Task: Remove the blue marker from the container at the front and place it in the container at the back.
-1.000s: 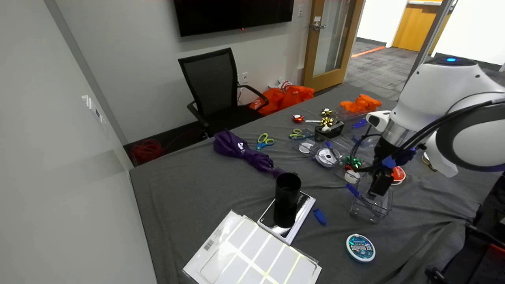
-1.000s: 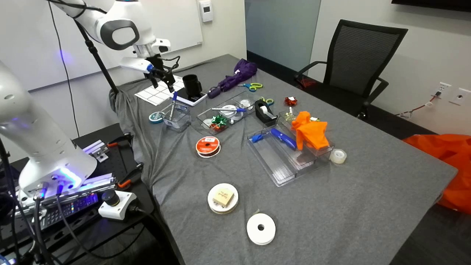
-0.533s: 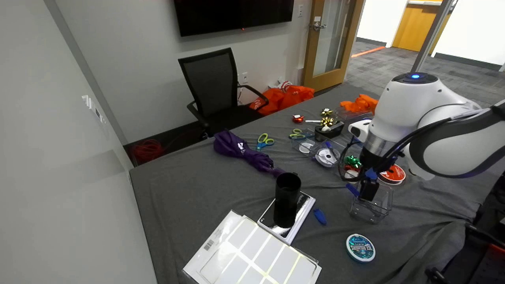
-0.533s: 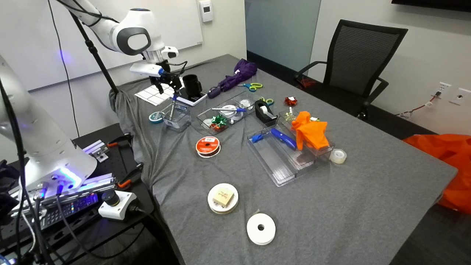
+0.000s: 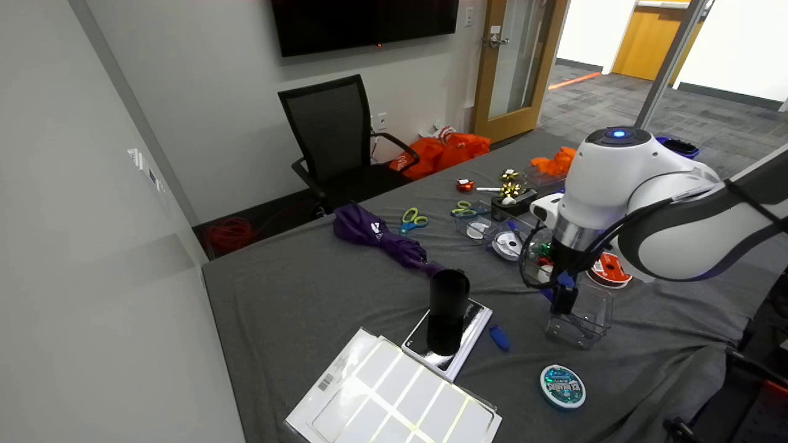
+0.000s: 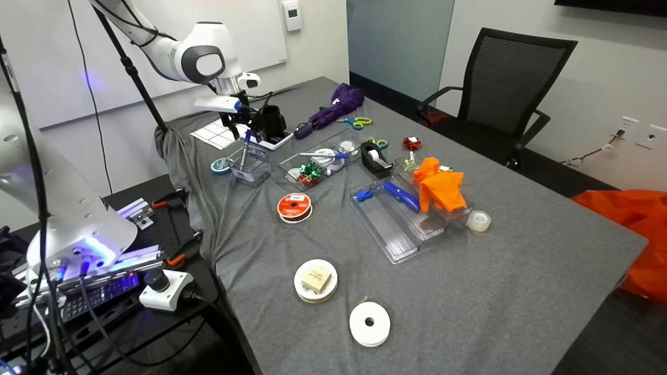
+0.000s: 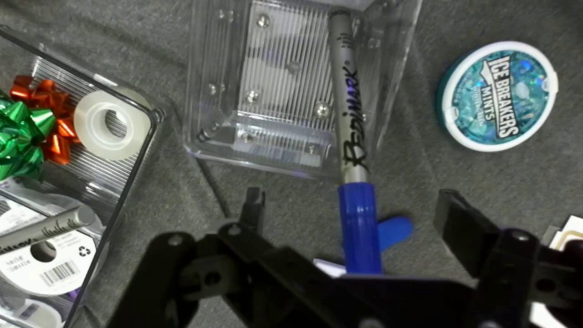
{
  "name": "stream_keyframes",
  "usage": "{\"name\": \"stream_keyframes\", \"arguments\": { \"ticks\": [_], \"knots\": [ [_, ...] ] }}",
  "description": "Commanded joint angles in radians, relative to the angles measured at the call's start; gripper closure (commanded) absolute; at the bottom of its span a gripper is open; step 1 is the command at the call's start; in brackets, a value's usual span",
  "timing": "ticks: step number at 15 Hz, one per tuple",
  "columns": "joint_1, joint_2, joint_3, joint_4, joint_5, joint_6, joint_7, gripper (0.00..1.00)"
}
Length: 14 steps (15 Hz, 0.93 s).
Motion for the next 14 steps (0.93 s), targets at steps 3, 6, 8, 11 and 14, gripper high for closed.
{"name": "stream_keyframes", "arguments": {
  "ticks": [3,6,8,11,14],
  "knots": [
    [-0.032,0.039,0.011,0.032,-0.055,-0.011,0.021,0.45],
    [-0.037,0.041,0.009,0.035,-0.065,-0.01,0.026,0.66],
    [-0.039,0.042,0.007,0.037,-0.072,-0.007,0.031,0.8],
    [-0.041,0.04,0.007,0.037,-0.078,-0.002,0.037,0.98],
    [-0.045,0.017,0.013,0.022,-0.066,-0.001,0.034,0.95]
  ]
}}
